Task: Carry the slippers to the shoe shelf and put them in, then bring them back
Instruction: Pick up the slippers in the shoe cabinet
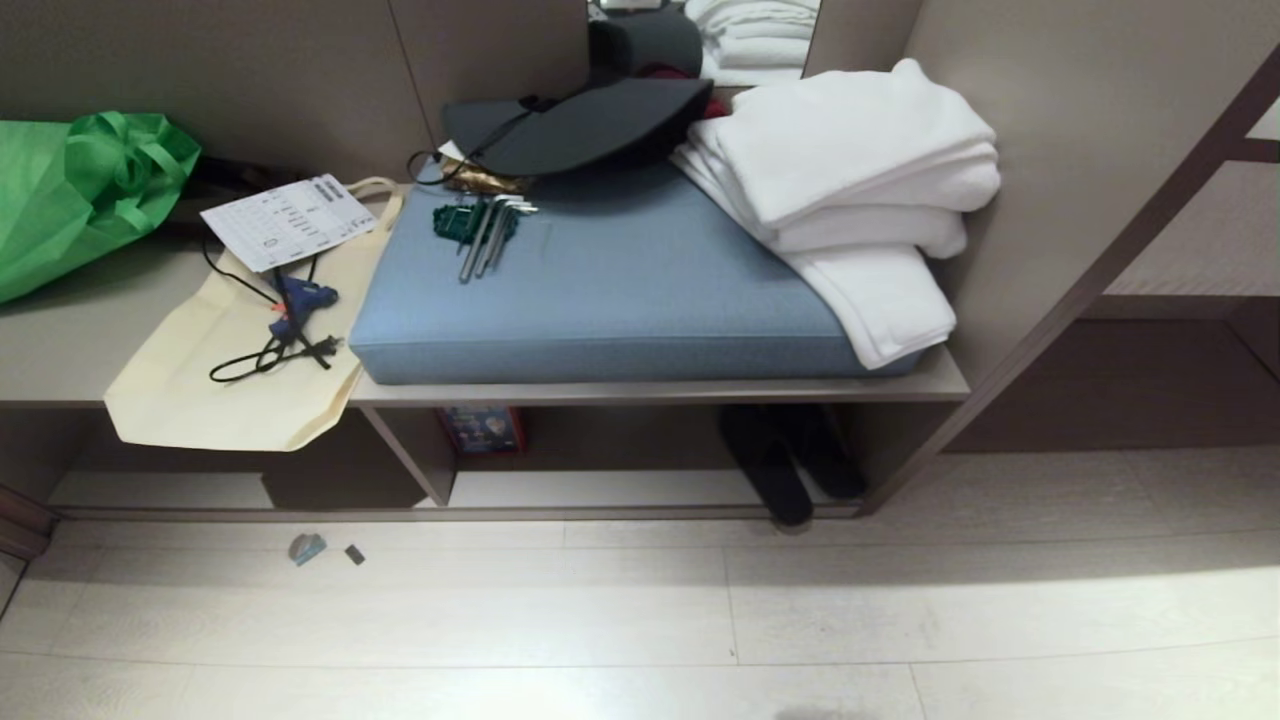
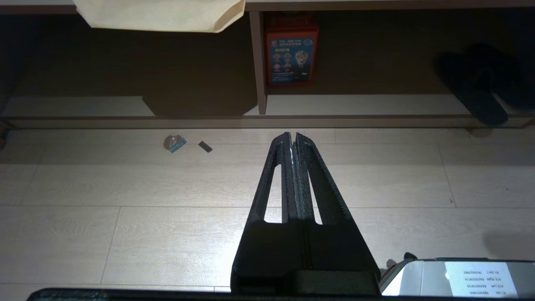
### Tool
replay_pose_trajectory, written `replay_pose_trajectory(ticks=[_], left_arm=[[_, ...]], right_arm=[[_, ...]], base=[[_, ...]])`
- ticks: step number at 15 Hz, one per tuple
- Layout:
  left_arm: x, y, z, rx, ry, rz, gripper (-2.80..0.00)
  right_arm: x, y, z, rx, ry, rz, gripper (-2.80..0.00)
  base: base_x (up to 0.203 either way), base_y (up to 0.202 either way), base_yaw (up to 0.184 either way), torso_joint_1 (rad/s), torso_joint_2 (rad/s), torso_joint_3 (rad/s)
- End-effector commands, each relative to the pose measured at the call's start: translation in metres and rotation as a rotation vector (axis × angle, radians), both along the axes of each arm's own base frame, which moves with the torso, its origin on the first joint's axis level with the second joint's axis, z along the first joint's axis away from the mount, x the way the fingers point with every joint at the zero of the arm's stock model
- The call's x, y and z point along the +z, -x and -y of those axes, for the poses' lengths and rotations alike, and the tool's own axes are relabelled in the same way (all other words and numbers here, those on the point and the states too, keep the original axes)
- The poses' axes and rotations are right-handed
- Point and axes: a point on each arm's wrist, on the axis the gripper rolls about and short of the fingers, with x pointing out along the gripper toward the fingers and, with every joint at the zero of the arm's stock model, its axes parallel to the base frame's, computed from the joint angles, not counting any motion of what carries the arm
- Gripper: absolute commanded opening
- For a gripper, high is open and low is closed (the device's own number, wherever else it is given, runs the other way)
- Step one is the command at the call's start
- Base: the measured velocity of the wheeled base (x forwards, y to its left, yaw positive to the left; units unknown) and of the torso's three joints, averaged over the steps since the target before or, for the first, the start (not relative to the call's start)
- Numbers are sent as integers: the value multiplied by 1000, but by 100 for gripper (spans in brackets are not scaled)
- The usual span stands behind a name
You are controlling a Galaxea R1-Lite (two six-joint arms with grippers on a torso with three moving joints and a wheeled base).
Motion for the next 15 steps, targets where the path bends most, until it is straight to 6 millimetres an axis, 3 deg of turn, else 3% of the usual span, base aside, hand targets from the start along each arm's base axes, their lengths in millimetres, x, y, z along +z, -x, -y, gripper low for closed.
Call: replay_pose_trajectory(ticks=[1,15], left_arm=[[0,0,0,1,0,0,-280],[0,0,0,1,0,-1,-280]], right_arm=[[0,0,0,0,0,1,-280],[0,0,0,0,-2,0,-280]], base=[[0,0,0,2,-2,202],[0,0,0,1,2,204]])
